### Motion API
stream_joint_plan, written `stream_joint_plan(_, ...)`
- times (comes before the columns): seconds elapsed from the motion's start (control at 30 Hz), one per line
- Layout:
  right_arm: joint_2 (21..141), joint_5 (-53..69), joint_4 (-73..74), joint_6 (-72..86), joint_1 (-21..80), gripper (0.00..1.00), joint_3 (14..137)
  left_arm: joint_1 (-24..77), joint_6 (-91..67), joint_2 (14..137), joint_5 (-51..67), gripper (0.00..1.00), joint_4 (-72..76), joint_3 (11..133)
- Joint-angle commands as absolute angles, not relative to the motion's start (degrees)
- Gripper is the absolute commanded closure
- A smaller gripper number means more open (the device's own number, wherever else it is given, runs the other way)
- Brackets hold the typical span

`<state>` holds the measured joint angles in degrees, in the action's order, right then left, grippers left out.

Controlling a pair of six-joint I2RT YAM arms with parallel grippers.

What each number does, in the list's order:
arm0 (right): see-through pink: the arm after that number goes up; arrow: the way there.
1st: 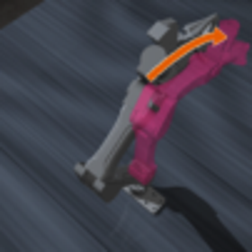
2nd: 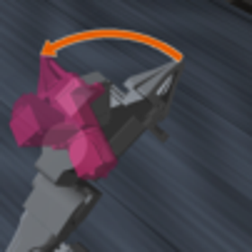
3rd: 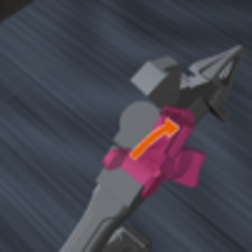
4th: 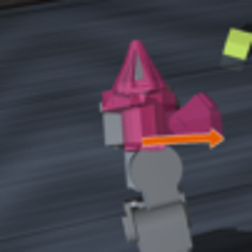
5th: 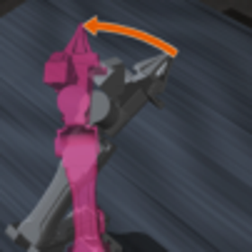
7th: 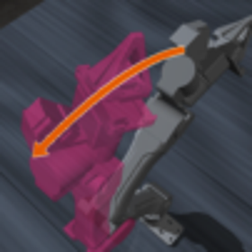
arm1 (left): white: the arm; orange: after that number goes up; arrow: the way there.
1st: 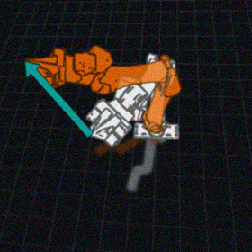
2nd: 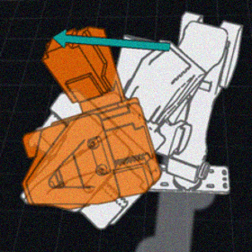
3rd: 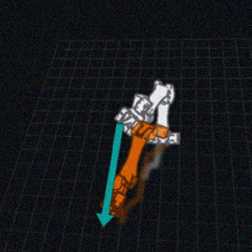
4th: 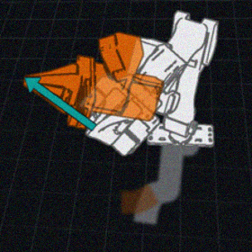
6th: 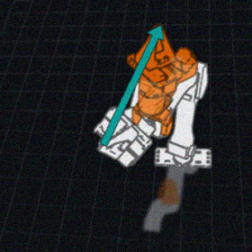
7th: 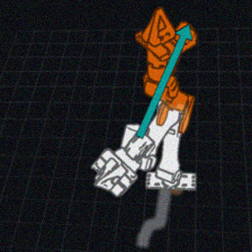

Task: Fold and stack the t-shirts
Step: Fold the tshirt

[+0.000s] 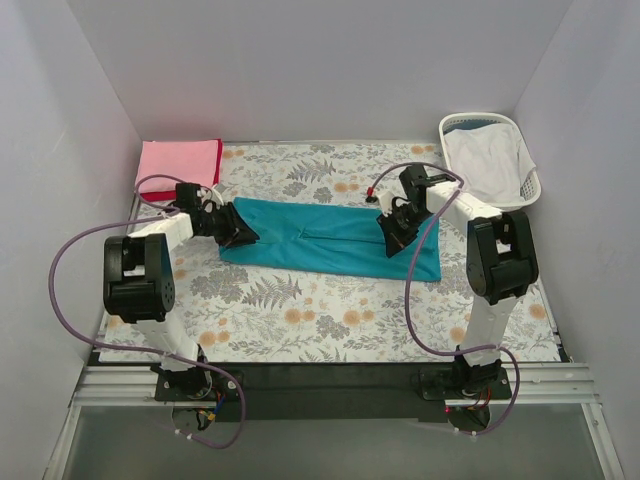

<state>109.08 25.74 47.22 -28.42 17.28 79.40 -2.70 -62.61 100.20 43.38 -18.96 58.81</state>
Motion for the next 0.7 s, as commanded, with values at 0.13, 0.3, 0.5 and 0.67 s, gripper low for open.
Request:
stream_joint_plan(0.13, 110.6, 19.8, 48.0, -31.6, 16.3, 0.99, 75.0, -5.4, -54.1, 106.8, 33.6, 0.76, -28.9, 61.4)
stream_joint_plan(0.3, 108.6, 16.5, 47.5, -33.1, 17.1, 0.99, 68.1, -8.2, -47.8, 110.3, 28.0, 0.8, -33.7, 61.2)
stream_joint_plan(0.5, 103.5, 24.6, 47.2, -32.6, 27.8, 0.99, 58.0, -7.8, -44.0, 114.4, 26.4, 0.79, -34.8, 72.1)
stream_joint_plan(0.67, 88.8, 39.8, 48.3, -33.7, 39.4, 0.99, 60.2, -4.4, -36.1, 129.1, 31.6, 0.78, -47.9, 103.5)
